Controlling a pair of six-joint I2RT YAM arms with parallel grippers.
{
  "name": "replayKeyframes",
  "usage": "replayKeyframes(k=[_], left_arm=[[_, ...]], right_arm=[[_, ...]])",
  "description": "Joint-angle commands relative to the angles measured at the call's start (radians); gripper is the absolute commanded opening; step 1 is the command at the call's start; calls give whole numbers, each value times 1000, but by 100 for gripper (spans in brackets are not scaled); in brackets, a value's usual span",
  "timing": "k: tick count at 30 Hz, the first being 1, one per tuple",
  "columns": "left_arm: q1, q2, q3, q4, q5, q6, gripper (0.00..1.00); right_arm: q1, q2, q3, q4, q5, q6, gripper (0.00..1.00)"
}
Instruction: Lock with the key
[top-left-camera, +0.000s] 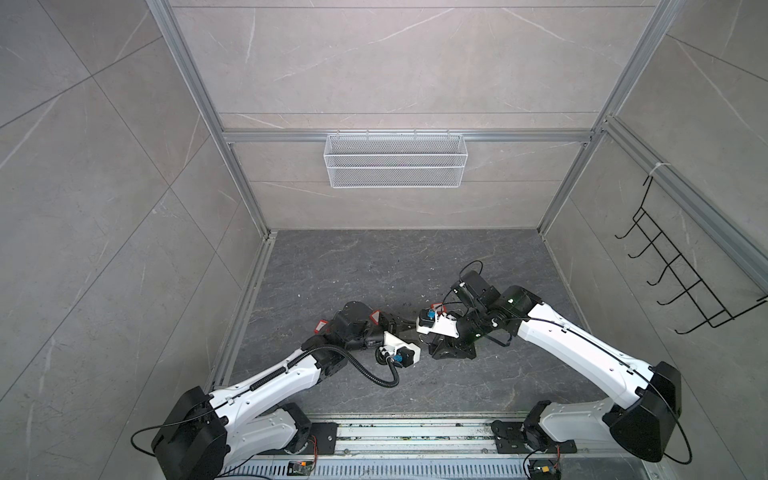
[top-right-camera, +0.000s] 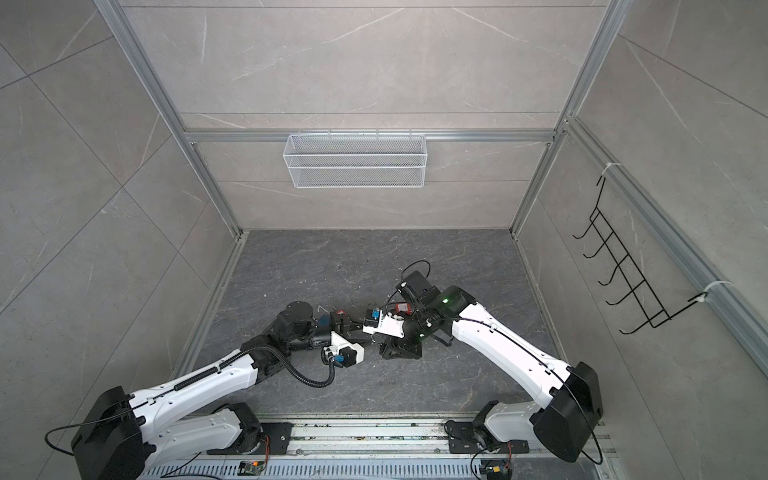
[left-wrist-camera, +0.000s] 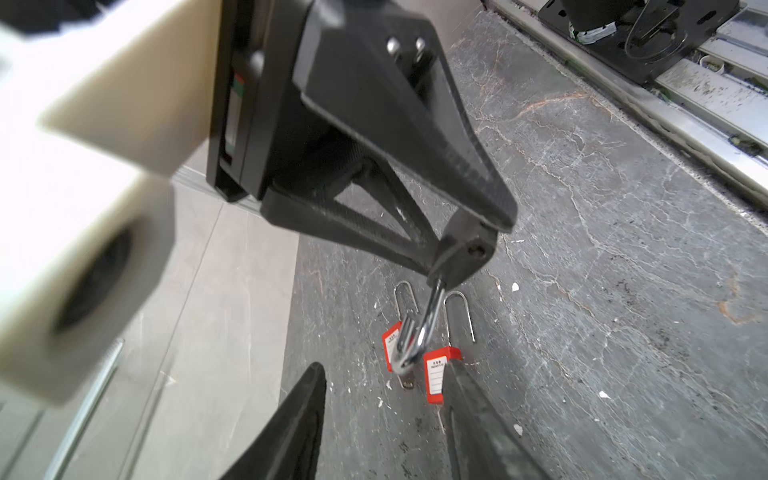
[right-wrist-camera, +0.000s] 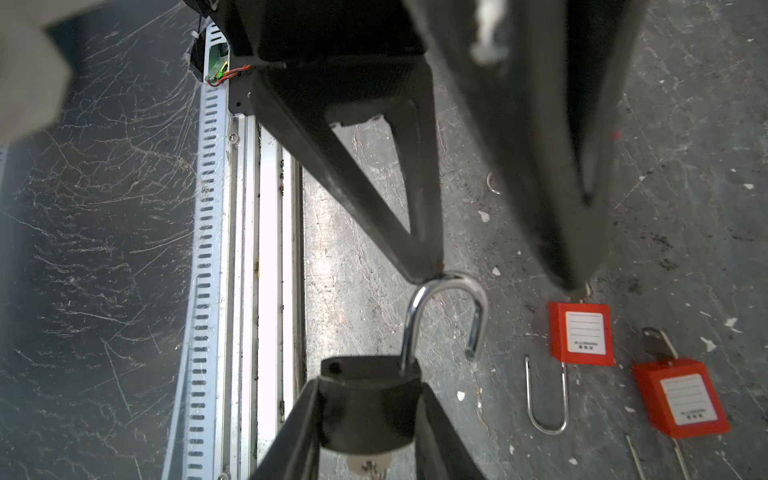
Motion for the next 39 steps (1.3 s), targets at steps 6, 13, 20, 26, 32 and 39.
replayKeyframes(k=[6, 13, 20, 26, 32, 39], left_arm=[[-22, 37, 67, -16, 61, 56, 29], [-31, 41, 69, -26, 60, 65, 14], [-34, -13, 106, -105, 49, -106, 0], [-33, -84, 93, -171, -20, -282, 0], [-28, -118, 106, -249, -24, -505, 0], [55, -105, 137, -278, 104, -746, 0]], right_arm=[[6, 8, 37, -28, -38, 3, 26], [6, 16, 41, -34, -38, -1, 26], [6, 8, 73, -42, -33, -56, 53], [5, -90, 38, 137, 73, -32, 64], [5, -190, -11, 215, 133, -62, 63], [6, -307, -130, 278, 91, -76, 55]])
